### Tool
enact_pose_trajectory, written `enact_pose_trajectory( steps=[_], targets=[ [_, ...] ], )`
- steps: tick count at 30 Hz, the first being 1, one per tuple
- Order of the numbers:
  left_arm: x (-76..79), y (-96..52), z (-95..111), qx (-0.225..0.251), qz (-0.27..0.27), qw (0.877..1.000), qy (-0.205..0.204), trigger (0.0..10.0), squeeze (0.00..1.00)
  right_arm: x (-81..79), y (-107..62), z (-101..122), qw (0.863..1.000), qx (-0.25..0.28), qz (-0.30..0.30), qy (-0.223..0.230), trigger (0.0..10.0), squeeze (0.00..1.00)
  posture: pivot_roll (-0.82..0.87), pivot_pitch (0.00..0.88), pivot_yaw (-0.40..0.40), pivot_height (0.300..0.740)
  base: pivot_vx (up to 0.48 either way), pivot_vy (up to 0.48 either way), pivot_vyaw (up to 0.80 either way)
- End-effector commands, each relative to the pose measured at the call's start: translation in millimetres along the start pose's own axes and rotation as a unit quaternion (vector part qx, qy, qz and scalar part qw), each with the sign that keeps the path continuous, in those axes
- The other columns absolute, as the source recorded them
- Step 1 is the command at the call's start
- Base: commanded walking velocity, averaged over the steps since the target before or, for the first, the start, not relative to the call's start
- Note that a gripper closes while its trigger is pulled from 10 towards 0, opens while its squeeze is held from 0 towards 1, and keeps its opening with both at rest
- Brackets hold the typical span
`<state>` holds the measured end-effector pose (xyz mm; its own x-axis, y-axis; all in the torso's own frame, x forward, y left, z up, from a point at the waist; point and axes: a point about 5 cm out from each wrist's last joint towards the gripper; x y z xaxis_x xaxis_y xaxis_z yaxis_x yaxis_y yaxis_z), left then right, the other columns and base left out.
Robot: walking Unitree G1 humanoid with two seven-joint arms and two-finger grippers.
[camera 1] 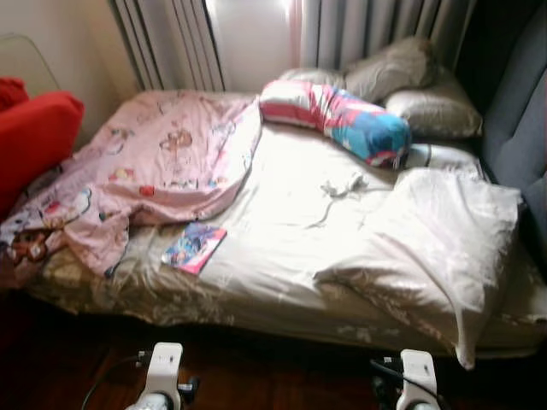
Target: Clean up the room
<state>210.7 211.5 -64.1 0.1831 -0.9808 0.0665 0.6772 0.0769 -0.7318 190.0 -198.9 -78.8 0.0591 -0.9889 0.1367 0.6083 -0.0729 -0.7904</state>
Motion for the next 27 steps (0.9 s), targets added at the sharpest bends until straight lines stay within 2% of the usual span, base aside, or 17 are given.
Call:
enact_pose_trajectory(
  steps=[1,13,27],
  targets=[
    [-11.1,-2.4,-5.8,-0.016,0.017,1.000,-0.002,10.0,0.00,-11.0,0.6,0.0,1.000,-0.005,0.015,0.009,10.0,0.00,-0.01,0.000,0.034,0.740,0.000,0.000,-0.78],
    [-13.0,-3.0,-7.7,-0.019,0.018,1.000,-0.010,10.0,0.00,-10.1,0.6,0.3,1.000,-0.004,0.013,0.004,10.0,0.00,-0.01,0.000,0.031,0.740,0.021,0.000,-0.78],
    [-11.3,-2.5,-6.4,-0.017,0.015,1.000,-0.010,10.0,0.00,-9.3,0.6,2.0,1.000,0.005,0.011,0.002,10.0,0.00,-0.01,0.000,0.030,0.740,0.301,0.000,0.00]
  ],
)
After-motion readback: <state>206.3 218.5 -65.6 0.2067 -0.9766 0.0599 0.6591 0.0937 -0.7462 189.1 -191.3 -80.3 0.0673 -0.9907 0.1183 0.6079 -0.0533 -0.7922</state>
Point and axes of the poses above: a point about 5 cm out from each wrist's last joint towards the gripper, its own y axis pointing out of the wrist towards the gripper, its own z axis along the axis of the wrist's last joint, x = y × z, and after that the axes turned 14 degrees about -y, right-handed
